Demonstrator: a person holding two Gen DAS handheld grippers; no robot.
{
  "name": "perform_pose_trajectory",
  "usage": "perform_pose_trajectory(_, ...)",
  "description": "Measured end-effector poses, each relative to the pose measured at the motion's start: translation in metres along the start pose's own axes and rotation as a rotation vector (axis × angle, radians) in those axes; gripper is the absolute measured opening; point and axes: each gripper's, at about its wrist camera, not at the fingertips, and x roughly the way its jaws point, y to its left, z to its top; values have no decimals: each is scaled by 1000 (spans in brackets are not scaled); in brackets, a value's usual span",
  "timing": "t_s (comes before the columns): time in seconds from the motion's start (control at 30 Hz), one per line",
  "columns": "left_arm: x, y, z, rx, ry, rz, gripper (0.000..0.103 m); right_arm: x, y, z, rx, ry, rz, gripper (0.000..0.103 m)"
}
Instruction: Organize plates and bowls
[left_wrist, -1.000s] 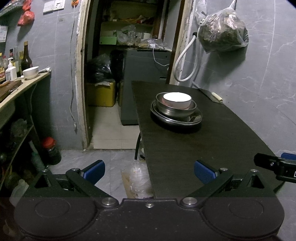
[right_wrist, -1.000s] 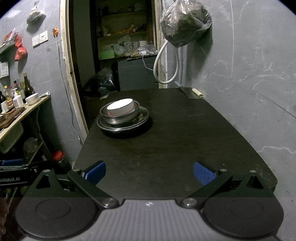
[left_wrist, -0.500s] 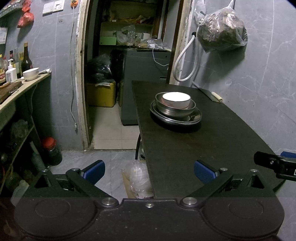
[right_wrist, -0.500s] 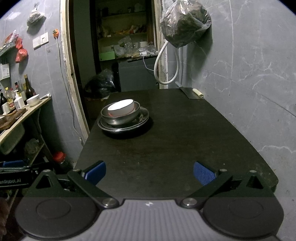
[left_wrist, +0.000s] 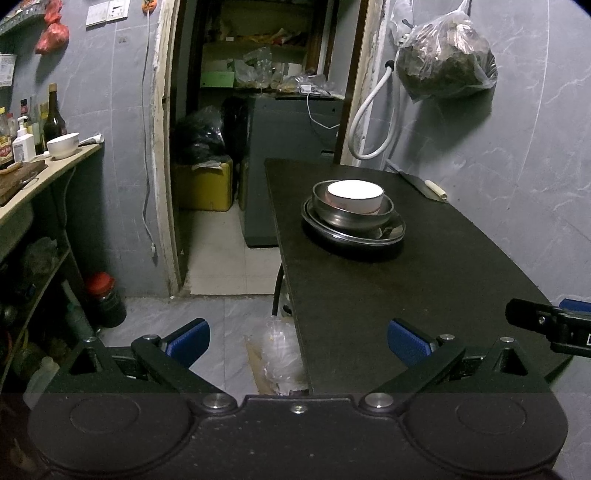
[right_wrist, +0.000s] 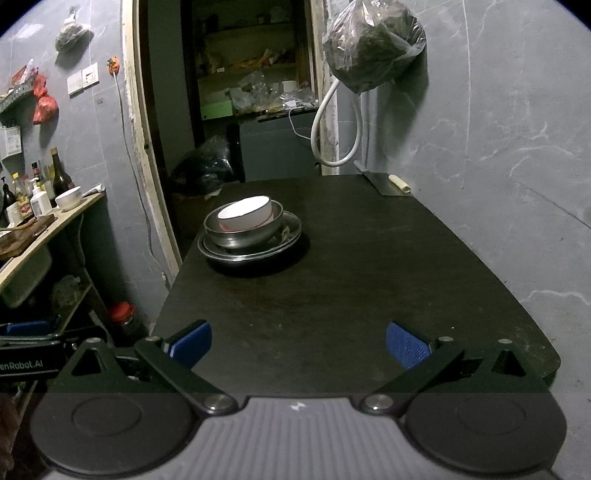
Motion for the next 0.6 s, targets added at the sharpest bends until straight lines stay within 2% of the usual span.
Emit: perform_pose_trajectory(0.6,2,2,1,2,6,2,102,3,2,0,-2,5,-1,103)
